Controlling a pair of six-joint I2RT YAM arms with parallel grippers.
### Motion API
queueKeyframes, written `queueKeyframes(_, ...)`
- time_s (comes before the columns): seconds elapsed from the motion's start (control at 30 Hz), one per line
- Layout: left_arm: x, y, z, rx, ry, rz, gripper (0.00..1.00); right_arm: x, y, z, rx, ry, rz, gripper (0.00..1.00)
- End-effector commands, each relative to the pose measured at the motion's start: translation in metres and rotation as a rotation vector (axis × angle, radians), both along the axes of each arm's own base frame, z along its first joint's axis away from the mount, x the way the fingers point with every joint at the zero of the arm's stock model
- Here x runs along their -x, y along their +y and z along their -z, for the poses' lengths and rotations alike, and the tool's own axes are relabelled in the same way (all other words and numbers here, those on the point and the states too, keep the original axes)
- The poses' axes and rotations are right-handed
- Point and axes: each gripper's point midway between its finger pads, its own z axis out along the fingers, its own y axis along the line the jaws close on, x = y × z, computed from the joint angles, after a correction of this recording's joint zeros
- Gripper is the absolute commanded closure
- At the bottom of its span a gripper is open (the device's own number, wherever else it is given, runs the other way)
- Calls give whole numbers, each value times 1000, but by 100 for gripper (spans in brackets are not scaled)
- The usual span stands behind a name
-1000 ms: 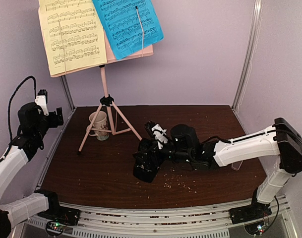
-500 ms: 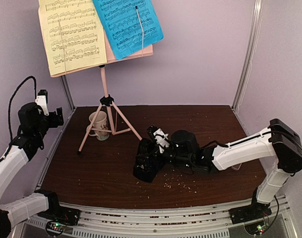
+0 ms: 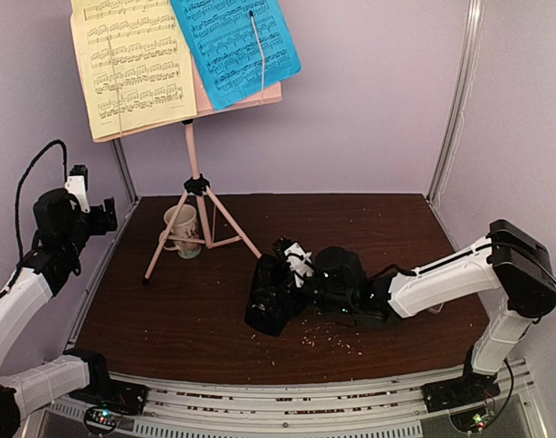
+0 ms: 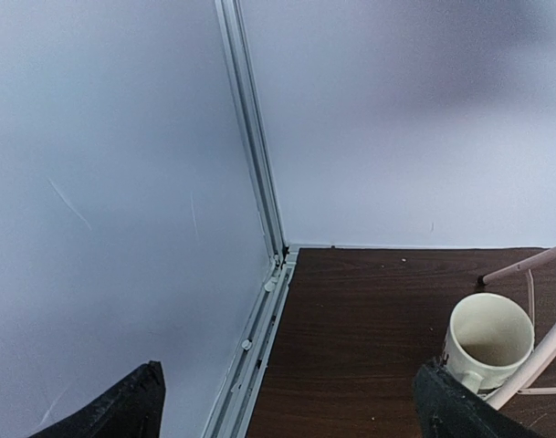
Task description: Pack up the instrument practice props
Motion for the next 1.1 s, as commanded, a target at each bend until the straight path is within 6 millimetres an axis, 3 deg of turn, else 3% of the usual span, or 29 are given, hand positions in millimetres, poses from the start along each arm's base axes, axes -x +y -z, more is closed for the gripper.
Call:
queueKeyframes(0.0, -1, 1, -8, -7, -29, -3, 2, -6, -5, 4, -7, -5, 36, 4)
queueKeyframes(0.5, -1, 1, -9, -6, -32, -2, 2, -4, -10, 7, -22, 4, 50, 24)
queueKeyframes(1.07, -1, 1, -8, -5, -31, -2, 2, -5, -13, 12, -34, 20, 66, 30)
